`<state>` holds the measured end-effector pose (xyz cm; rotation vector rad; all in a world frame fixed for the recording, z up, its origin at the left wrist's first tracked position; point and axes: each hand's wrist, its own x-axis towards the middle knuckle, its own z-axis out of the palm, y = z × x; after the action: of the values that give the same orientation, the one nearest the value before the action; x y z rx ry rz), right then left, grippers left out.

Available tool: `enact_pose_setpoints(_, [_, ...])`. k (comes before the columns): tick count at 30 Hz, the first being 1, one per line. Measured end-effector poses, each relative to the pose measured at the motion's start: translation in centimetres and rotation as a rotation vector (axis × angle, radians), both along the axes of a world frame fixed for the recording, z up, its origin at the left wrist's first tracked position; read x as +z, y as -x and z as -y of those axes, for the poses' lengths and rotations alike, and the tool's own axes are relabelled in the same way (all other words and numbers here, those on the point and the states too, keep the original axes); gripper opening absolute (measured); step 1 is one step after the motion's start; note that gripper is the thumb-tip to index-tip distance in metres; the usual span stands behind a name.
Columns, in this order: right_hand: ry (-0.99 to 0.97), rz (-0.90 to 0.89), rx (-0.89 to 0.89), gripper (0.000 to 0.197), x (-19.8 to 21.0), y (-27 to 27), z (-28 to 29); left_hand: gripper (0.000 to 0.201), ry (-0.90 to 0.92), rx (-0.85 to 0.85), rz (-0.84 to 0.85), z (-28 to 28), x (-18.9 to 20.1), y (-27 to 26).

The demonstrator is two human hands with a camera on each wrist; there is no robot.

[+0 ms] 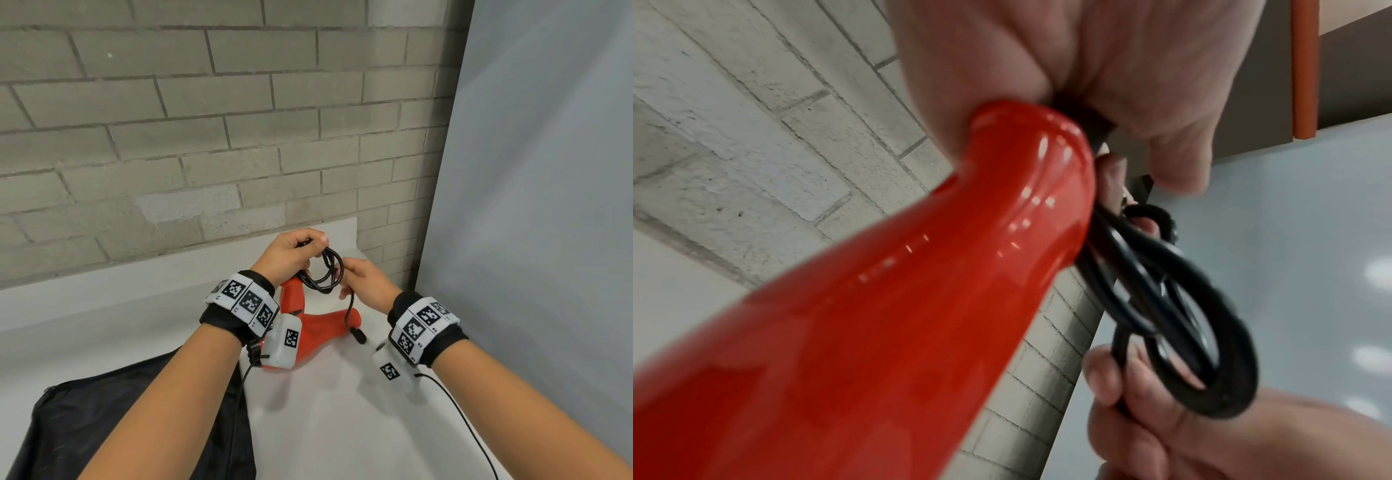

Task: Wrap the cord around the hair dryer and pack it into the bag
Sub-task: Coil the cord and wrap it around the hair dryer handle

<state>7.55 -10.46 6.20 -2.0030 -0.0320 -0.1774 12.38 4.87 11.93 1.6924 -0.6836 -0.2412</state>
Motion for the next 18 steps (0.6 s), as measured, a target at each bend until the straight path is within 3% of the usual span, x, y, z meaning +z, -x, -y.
enact_pose_setpoints(3, [0.065, 0.052, -0.15, 0.03, 0.8, 0.1, 0.3, 0.013, -0.06, 0.003, 0.043, -0.1, -0.1, -0.2])
enact_pose_setpoints(10, [0.301, 0.274, -0.366, 0.023, 5.0, 1.2, 0.4, 0.017, -0.164, -0.043, 0.048, -0.3, 0.1, -0.2])
enact_pose_setpoints(13, [0.445, 0.351, -0.396, 0.023, 6.1, 1.7, -0.2, 0.016, -0.145, -0.061, 0.031, -0.4, 0.3, 0.1])
enact_pose_setpoints(18, [0.614, 0.425, -0.34, 0.025, 7.0, 2.4, -1.0, 0.032, -0.219, -0.074, -0.013, -0.3, 0.7, 0.1])
